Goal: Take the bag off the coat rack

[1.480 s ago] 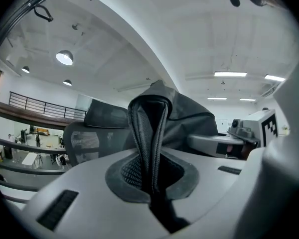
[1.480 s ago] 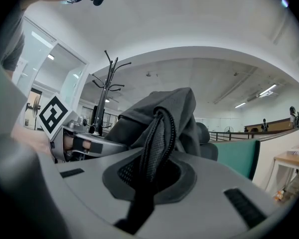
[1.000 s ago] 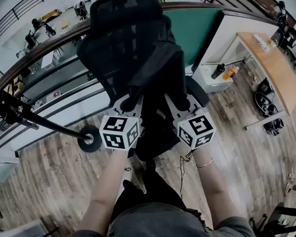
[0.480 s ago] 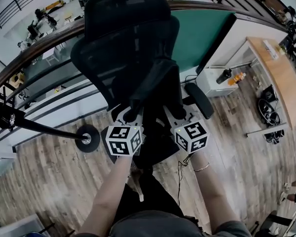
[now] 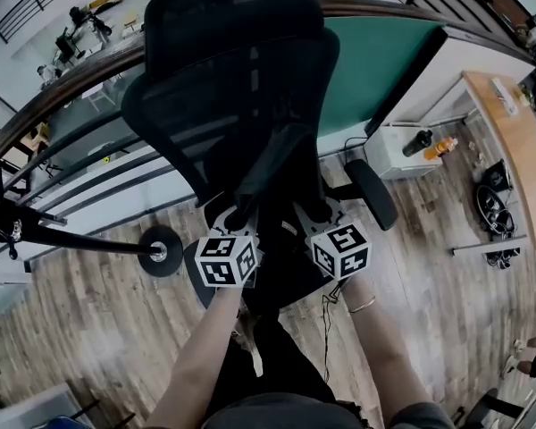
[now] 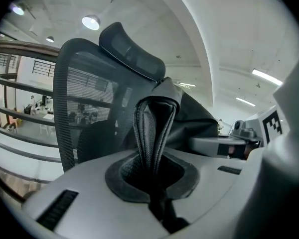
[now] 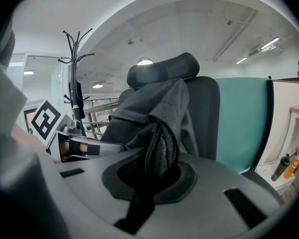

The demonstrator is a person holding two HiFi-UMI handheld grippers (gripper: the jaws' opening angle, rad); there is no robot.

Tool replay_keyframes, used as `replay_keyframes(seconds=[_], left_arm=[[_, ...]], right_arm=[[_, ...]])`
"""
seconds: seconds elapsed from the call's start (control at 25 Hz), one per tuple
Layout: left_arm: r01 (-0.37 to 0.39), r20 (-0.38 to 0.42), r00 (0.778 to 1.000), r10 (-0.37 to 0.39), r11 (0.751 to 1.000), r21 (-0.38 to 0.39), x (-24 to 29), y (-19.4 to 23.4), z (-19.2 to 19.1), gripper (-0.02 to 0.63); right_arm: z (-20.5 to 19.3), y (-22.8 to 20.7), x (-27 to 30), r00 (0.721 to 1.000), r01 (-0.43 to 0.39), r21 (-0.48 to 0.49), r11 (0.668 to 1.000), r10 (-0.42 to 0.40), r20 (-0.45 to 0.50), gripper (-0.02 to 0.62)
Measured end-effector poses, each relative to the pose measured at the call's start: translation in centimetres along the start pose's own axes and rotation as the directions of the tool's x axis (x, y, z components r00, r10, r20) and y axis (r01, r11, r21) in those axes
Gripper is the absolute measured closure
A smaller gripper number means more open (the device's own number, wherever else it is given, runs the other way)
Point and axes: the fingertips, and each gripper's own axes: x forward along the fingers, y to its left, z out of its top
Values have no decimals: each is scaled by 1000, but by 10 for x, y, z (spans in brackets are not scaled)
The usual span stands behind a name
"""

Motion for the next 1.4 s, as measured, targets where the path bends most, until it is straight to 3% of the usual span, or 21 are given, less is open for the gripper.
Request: replay_keyframes(seconds=[0.68,1.4], left_arm=[[-73,-126,990,62,994,-84,35,44,-59,571],[-139,-178,976,121,986,-92,70,77,-64,566]], right_arm=[[-63,-15,48,990,-37,60,998,44,-133,565],[-70,-34,93,986,-36,102,994,52,-160,560]])
